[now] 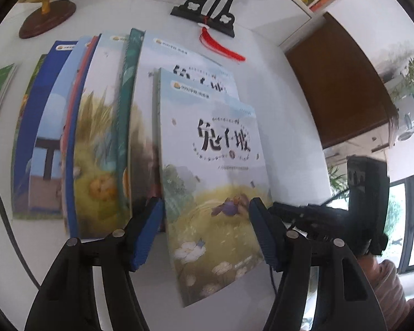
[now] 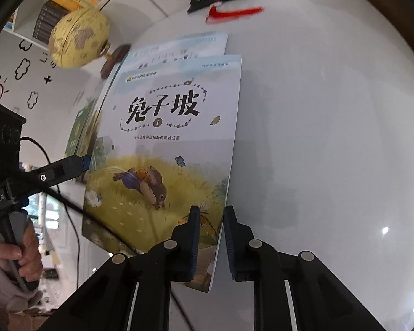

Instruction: Organize books

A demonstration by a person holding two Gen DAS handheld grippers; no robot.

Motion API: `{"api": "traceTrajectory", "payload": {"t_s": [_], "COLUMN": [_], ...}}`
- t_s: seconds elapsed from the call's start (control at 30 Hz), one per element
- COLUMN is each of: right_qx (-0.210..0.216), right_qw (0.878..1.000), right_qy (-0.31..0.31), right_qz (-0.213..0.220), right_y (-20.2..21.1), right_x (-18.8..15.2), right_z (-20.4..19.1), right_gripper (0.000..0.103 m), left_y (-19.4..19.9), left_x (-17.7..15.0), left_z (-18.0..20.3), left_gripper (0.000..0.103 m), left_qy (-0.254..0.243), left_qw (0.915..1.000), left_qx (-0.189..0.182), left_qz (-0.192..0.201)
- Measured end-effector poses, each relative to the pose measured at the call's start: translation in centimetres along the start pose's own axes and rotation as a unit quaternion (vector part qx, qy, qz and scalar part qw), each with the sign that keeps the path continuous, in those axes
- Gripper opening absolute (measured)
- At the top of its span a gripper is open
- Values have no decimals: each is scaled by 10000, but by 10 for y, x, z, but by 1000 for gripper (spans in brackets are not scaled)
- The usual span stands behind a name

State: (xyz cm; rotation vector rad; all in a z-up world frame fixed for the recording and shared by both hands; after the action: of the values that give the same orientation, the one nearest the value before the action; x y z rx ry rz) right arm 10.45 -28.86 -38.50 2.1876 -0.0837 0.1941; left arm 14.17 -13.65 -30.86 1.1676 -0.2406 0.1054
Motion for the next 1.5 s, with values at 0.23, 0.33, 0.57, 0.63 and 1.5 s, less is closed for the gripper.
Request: {"api": "traceTrajectory", "payload": {"t_s": [0.23, 0.33, 0.57, 0.63, 1.5], "right_qx": [633, 1165, 1160, 1039, 1848], "right_qw": [9919, 9844, 9858, 9895, 9774], "right_qy": [-991, -1193, -1111, -953, -409], "right_qz": [484, 562, 483, 331, 941], "right_y": [7, 2, 6, 6, 34], "right_x": [21, 27, 19, 10, 8], "right_z": [25, 25, 19, 13, -24], "right_gripper": [18, 18, 23, 23, 12], "left_y": [-10, -17, -7, -3, -4], "left_x": [8, 11, -3, -12, -19], "left_z": [6, 15, 15, 14, 12], "left_gripper": [65, 84, 78, 76, 16], "left_qy": [-472, -654, 25, 85, -260], "left_qw": [9964, 9961, 9998, 9998, 9959], "left_qx": [703, 583, 55, 70, 869], "left_qz": [-73, -40, -181, -141, 37]}}
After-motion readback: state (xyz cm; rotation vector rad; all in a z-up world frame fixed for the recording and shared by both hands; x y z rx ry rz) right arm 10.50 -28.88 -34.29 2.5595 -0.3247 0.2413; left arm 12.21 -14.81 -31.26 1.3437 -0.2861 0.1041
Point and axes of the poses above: each gripper's, at about its wrist camera, not at the fingertips, and y roughly against the way its jaws point, z to its right, x to its top, the point moved 10 cm from there along -y, roughly the way its jaws point, and after that the axes turned 4 degrees about x, right-handed, at the moved point
